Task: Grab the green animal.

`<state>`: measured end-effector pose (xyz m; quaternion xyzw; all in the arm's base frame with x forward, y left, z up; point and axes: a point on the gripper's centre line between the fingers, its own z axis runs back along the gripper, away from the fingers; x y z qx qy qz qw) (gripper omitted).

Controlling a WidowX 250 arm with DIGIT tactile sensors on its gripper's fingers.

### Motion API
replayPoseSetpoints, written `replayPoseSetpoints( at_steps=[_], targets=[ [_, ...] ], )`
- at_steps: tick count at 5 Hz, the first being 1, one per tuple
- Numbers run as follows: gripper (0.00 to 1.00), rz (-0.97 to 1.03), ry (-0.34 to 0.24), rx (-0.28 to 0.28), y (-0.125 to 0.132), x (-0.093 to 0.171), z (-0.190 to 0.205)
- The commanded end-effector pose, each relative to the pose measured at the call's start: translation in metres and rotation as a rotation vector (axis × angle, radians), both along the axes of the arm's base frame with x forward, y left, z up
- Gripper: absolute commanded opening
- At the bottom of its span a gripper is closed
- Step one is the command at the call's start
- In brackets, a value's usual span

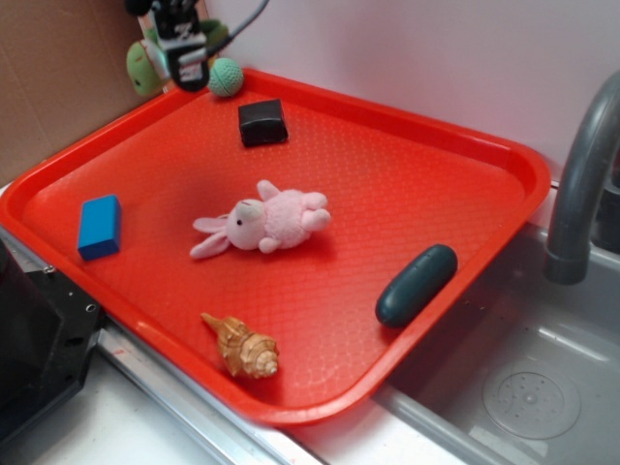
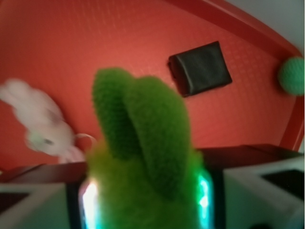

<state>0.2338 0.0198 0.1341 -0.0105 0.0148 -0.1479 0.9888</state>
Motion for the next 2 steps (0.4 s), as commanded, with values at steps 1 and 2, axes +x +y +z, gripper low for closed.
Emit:
replayPoseSetpoints(
  at_steps=[1, 2],
  targets=[
    [0.00, 0.149, -0.025, 0.056, -0.024, 0.018, 0.029],
    [0.00, 0.226, -0.072, -0.065, -0.008, 0.011, 0.020]
  ],
)
